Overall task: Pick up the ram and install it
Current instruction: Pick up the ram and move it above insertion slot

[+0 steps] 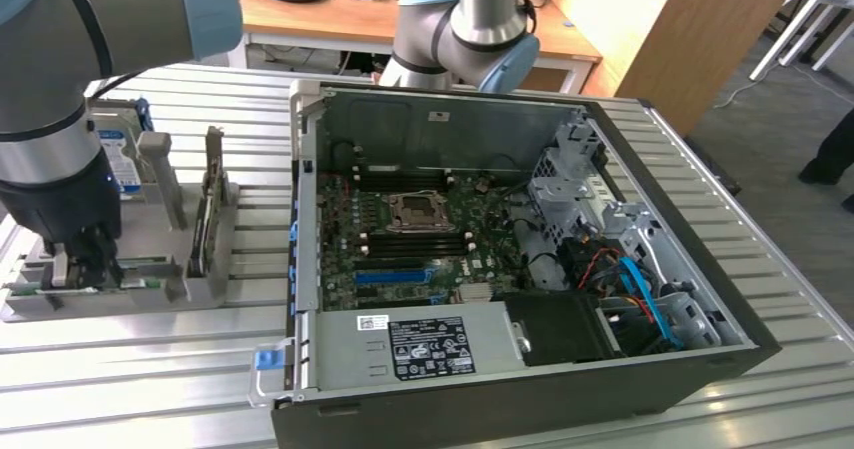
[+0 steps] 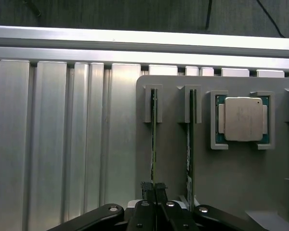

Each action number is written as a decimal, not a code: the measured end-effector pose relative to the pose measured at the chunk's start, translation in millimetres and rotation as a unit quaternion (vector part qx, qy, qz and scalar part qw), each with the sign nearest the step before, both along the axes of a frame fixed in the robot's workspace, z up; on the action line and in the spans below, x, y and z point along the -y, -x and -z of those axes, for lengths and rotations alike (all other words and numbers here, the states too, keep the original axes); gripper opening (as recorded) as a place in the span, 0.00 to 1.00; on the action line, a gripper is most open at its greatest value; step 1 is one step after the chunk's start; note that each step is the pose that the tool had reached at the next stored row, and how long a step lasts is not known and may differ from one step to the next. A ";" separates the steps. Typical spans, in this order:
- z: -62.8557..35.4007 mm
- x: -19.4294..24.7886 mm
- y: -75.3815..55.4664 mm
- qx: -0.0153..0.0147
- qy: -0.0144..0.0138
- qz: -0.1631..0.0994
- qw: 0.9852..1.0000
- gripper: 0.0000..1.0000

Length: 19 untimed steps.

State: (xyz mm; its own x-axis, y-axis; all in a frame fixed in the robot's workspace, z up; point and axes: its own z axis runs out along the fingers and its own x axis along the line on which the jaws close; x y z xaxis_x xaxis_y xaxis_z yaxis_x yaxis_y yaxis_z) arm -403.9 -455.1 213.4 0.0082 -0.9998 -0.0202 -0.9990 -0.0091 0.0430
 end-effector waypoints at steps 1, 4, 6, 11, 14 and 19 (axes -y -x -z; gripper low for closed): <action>-1.8 0.0 0.0 0.000 0.000 0.000 1.000 0.12; -8.1 0.0 0.0 0.000 0.000 0.000 1.000 0.12; -12.4 0.0 0.0 0.000 0.000 0.000 1.000 0.12; -24.6 0.0 0.0 0.000 0.000 0.000 1.000 0.12; -33.0 0.0 0.0 0.000 0.000 0.000 1.000 0.12; -46.6 0.0 0.0 0.000 0.000 0.000 1.000 0.12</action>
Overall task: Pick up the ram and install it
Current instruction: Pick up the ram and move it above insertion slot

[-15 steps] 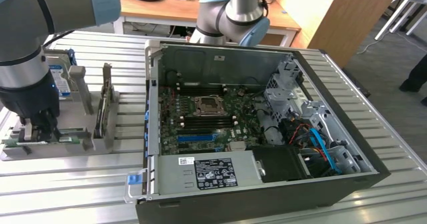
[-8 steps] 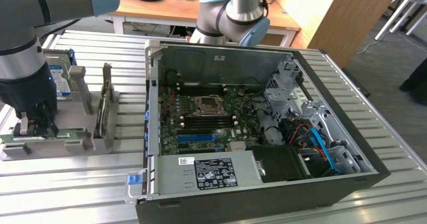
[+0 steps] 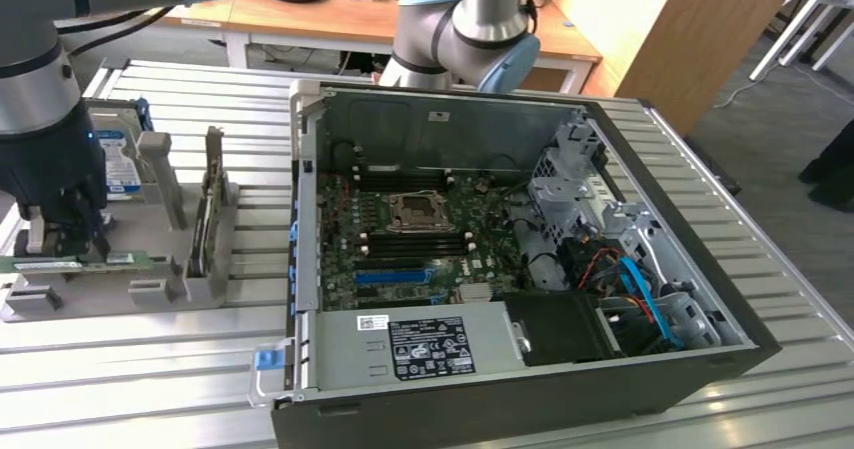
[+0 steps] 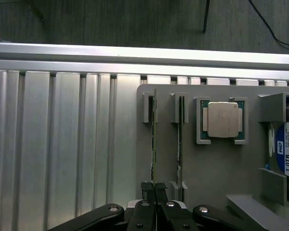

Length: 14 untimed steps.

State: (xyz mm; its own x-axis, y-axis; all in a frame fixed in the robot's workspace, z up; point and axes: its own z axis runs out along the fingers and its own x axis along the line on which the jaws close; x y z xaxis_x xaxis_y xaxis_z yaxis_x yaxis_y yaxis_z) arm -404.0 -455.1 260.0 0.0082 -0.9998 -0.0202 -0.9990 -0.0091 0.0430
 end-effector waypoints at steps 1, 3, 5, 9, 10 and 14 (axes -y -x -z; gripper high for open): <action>-2.5 0.0 0.0 0.000 0.000 0.000 1.000 0.12; -7.4 0.0 0.0 0.000 0.000 0.000 1.000 0.12; -12.5 0.0 0.0 0.000 0.000 0.000 1.000 0.12; -20.4 0.0 0.0 0.000 0.000 0.000 1.000 0.12; -22.3 0.0 0.0 0.000 0.000 0.000 1.000 0.12; -30.7 0.0 0.0 0.000 0.000 0.000 1.000 0.12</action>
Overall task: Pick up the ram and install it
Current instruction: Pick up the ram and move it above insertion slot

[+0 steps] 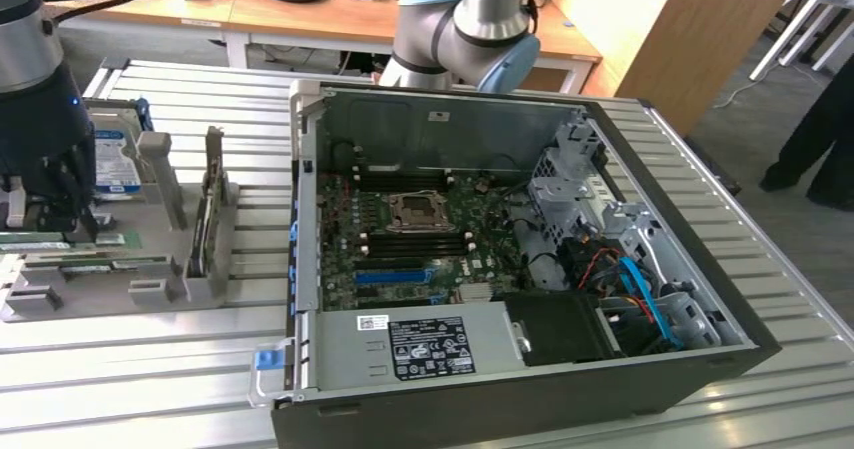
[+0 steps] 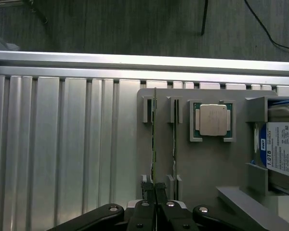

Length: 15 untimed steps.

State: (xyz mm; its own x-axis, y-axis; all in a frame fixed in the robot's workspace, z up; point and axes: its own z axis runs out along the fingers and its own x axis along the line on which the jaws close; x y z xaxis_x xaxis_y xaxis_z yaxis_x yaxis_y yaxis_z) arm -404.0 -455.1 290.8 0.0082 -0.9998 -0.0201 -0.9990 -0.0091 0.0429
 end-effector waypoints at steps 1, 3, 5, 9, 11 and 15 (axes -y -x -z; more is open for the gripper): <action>-2.3 0.0 0.0 0.000 0.000 0.000 1.000 0.12; -6.9 0.0 0.0 0.000 0.000 0.000 1.000 0.12; -12.0 0.0 0.0 0.000 0.000 0.000 1.000 0.12; -22.0 0.0 0.0 0.000 0.000 0.000 1.000 0.12; -27.0 0.0 0.0 0.000 0.000 0.000 1.000 0.12; -36.2 0.0 0.0 0.000 0.000 0.000 1.000 0.12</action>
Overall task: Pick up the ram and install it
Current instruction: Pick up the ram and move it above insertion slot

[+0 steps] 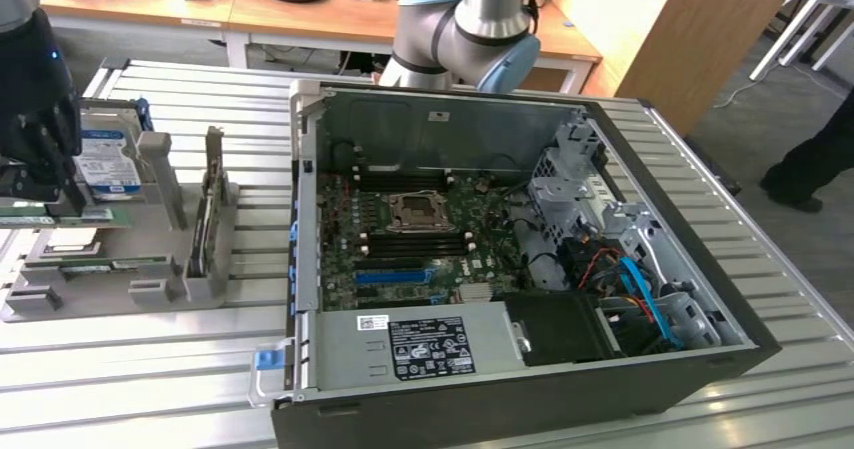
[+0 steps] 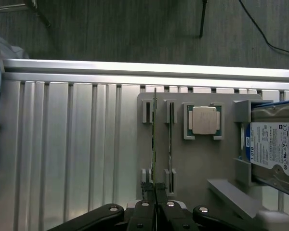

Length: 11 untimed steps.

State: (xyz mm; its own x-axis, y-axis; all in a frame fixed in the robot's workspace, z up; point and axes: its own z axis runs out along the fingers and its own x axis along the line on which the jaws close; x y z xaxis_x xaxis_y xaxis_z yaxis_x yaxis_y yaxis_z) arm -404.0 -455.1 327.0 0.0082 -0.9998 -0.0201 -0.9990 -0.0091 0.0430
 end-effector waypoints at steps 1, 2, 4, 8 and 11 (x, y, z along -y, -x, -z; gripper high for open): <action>-2.0 0.0 0.0 0.000 0.000 0.000 1.000 0.12; -4.0 0.0 0.0 0.000 0.000 0.000 1.000 0.12; -8.0 0.0 0.0 0.000 0.000 0.000 1.000 0.12; -16.2 0.0 0.0 0.000 0.000 0.000 1.000 0.12; -22.1 0.0 0.0 0.000 0.000 0.000 1.000 0.12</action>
State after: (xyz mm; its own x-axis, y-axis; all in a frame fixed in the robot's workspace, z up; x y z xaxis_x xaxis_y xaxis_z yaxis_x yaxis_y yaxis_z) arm -403.9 -455.1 349.0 0.0082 -0.9998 -0.0202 -0.9990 -0.0091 0.0429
